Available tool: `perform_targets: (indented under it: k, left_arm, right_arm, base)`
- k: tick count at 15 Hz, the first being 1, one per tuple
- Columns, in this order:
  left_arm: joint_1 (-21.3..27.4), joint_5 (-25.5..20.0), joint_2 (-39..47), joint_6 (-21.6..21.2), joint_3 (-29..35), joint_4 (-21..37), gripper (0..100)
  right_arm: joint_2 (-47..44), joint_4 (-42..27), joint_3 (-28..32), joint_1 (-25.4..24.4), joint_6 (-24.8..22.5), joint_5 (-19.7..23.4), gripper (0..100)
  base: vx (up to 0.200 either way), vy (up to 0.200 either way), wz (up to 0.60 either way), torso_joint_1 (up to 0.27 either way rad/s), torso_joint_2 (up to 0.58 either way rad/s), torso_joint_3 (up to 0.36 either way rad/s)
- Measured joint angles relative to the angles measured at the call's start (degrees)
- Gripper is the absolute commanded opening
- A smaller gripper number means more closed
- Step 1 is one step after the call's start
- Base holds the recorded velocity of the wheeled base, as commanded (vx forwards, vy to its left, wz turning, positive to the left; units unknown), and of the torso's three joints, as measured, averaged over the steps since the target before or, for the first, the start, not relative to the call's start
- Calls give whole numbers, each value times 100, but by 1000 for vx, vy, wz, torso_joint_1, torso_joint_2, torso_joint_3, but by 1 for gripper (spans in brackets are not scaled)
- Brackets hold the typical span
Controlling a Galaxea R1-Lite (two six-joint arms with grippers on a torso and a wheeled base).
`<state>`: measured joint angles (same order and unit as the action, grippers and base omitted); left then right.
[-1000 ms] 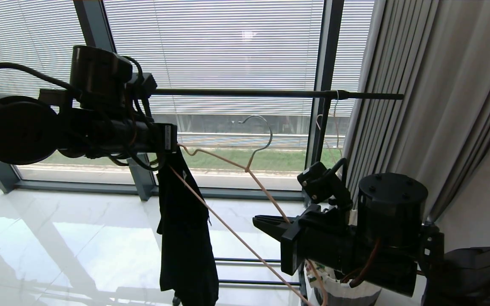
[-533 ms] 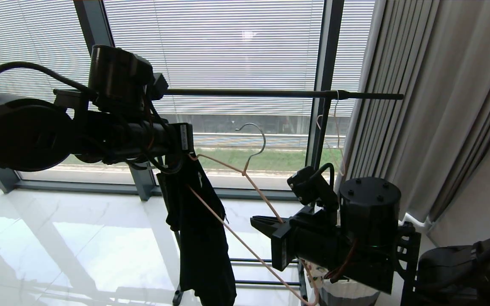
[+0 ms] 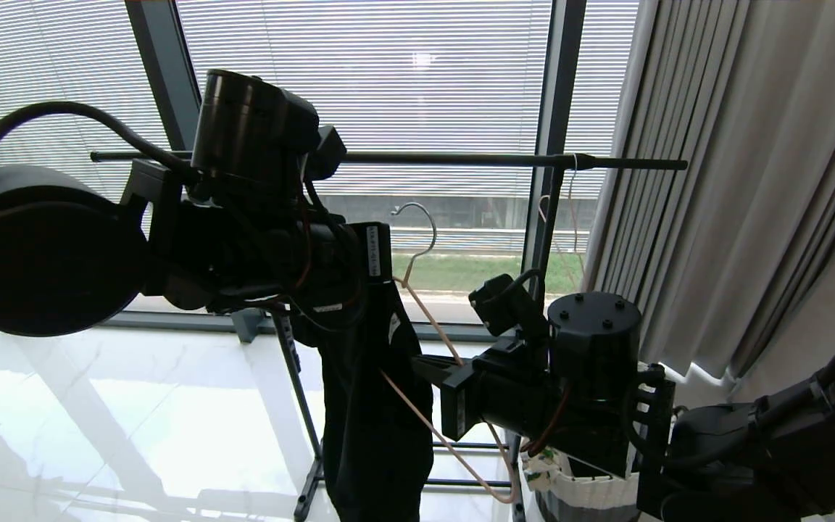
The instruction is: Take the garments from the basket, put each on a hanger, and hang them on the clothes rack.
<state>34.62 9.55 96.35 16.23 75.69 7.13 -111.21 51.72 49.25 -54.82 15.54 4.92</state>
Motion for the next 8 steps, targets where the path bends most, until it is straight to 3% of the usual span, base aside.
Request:
perform_targets:
  k: [7, 8]
  left_arm:
    - [204, -2, -407, -115, -402, -2, 0]
    - [236, -2, -424, -148, -422, -5, 100]
  right_arm:
    - [-44, -16, 17, 116, -6, -66, 0]
    - [-44, -16, 33, 116, -9, -69, 0]
  base:
    - [0, 0, 0, 0, 0, 0]
    - [0, 0, 0, 0, 0, 0]
